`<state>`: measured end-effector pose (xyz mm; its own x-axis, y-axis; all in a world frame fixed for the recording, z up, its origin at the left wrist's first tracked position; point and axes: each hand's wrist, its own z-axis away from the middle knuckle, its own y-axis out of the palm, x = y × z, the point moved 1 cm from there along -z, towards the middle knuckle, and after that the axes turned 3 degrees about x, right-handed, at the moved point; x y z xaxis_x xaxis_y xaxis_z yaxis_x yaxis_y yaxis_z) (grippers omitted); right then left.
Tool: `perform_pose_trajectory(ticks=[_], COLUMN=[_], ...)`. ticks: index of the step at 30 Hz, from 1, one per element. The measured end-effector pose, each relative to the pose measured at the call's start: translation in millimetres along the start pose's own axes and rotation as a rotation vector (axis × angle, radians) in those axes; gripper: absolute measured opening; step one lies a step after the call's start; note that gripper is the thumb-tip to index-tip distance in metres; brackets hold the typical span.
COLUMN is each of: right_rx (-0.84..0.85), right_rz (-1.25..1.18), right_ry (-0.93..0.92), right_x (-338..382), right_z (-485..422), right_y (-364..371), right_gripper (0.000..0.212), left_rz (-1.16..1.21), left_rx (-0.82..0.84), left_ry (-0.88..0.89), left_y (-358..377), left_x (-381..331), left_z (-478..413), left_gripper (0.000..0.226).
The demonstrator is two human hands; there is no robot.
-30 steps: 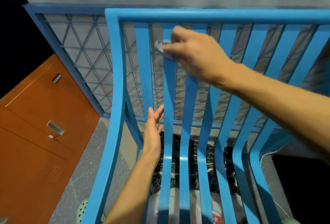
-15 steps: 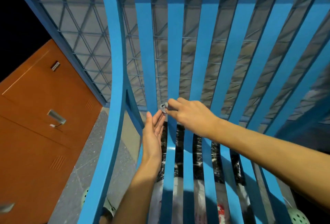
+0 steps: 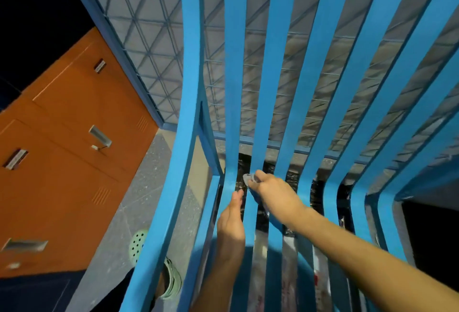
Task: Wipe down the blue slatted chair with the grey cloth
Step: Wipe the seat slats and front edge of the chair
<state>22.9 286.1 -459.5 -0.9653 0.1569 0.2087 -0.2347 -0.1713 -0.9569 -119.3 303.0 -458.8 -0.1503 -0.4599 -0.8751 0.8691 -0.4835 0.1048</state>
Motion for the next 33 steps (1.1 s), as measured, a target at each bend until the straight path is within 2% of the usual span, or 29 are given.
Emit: perform_pose_trajectory(ticks=[3, 6, 9, 11, 14, 18, 21, 25, 28, 33], right_rx=[-0.007, 0.005, 0.012, 0.006, -0.005, 0.010, 0.044, 0.062, 0.064, 0.090], right_rz=[-0.164, -0.271, -0.331, -0.346, -0.413, -0.502, -0.443, -0.434, -0.350, -0.221], right_ry=[0.119, 0.192, 0.208, 0.211, 0.207, 0.262, 0.230, 0.215, 0.173, 0.095], right_x=[11, 19, 33, 49, 76, 109, 132, 160, 188, 214], right_z=[6, 12, 29, 48, 78, 116, 143, 177, 203, 233], right_y=[16, 26, 34, 42, 48, 50, 52, 69, 72, 78], right_gripper=[0.025, 0.021, 0.017, 0.017, 0.025, 0.012, 0.021, 0.027, 0.045, 0.049], left_rz=[-0.037, -0.066, -0.098, -0.183, -0.298, -0.509, -0.701, -0.645, -0.610, -0.617], left_rx=[-0.042, -0.027, 0.038, 0.043, 0.025, 0.065, 0.101, 0.033, 0.012, 0.015], left_ry=[0.000, -0.049, -0.115, -0.059, 0.064, 0.081, 0.082, 0.001, 0.017, -0.008], left_y=[-9, -16, -18, -20, -24, -38, -48, -55, -72, -94], left_x=[9, 22, 27, 27, 25, 34, 47, 39, 37, 57], left_z=[12, 21, 36, 52, 84, 131, 163, 206, 230, 246], left_gripper=[0.063, 0.048, 0.049, 0.055, 0.051, 0.036, 0.050, 0.033, 0.025, 0.029])
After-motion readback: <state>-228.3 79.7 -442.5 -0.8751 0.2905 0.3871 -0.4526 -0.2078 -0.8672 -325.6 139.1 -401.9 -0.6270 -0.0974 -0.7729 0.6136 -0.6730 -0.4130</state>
